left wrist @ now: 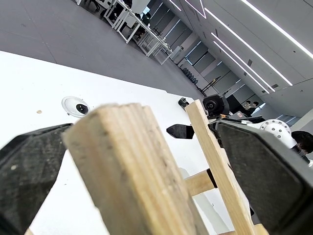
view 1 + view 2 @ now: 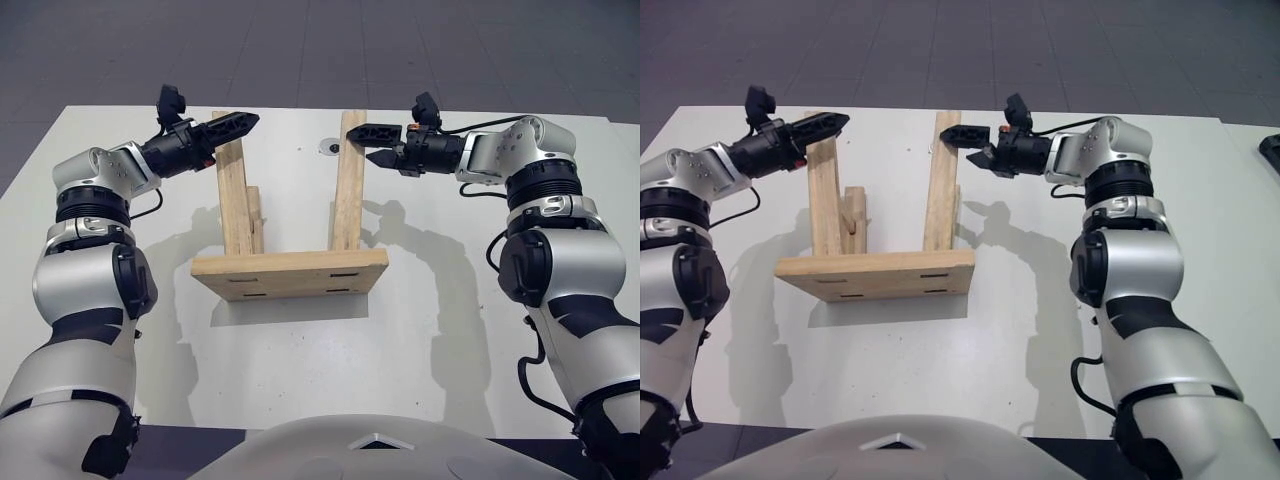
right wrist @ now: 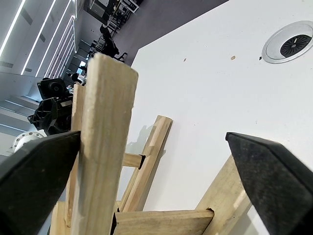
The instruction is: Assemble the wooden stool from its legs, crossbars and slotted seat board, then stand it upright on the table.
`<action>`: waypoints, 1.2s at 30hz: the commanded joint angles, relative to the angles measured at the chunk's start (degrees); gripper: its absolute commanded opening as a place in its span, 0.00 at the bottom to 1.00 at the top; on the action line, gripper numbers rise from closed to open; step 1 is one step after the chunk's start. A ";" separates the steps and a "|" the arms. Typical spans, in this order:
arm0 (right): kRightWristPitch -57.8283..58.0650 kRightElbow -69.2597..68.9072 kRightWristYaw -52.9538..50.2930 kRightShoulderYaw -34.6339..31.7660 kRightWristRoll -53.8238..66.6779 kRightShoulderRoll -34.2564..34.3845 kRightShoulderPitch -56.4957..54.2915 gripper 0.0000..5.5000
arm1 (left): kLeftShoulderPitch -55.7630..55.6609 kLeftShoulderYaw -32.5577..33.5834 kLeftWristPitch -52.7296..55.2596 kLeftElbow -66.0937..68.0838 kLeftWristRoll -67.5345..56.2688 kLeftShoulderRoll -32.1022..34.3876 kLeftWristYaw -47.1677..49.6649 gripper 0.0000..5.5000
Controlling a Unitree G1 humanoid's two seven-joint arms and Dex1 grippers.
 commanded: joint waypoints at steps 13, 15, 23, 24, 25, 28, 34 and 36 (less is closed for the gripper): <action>7.35 -26.40 0.73 -3.01 4.31 -8.59 10.43 0.98 | 13.80 7.87 4.12 -22.19 -5.57 12.10 -2.23 0.98; 5.42 -47.82 2.45 -0.97 5.07 -13.80 19.38 0.98 | 23.61 10.09 7.94 -41.57 -8.72 14.55 -2.06 0.98; -2.39 -92.69 23.91 -6.18 11.42 -34.60 52.09 0.98 | 56.59 13.68 6.49 -90.17 -6.95 23.41 -6.54 0.98; -2.64 -93.78 24.48 -6.91 11.76 -35.04 53.20 0.98 | 58.61 14.53 4.93 -92.64 -5.75 23.47 -6.51 0.98; -2.91 -94.46 24.87 -7.11 12.20 -35.25 53.46 0.98 | 59.94 16.38 4.87 -94.85 -6.15 23.26 -6.62 0.98; -3.70 -95.40 25.26 -6.53 13.00 -35.08 54.51 0.98 | 62.19 20.03 5.34 -98.36 -8.44 22.60 -7.19 0.98; -8.06 -97.80 23.51 -1.50 10.62 -34.00 61.42 0.98 | 69.98 23.20 2.06 -100.86 -8.72 23.56 -11.32 0.98; -9.45 -97.43 22.22 0.58 10.69 -33.52 61.86 0.98 | 69.88 22.42 1.83 -100.47 -9.07 23.72 -9.17 0.98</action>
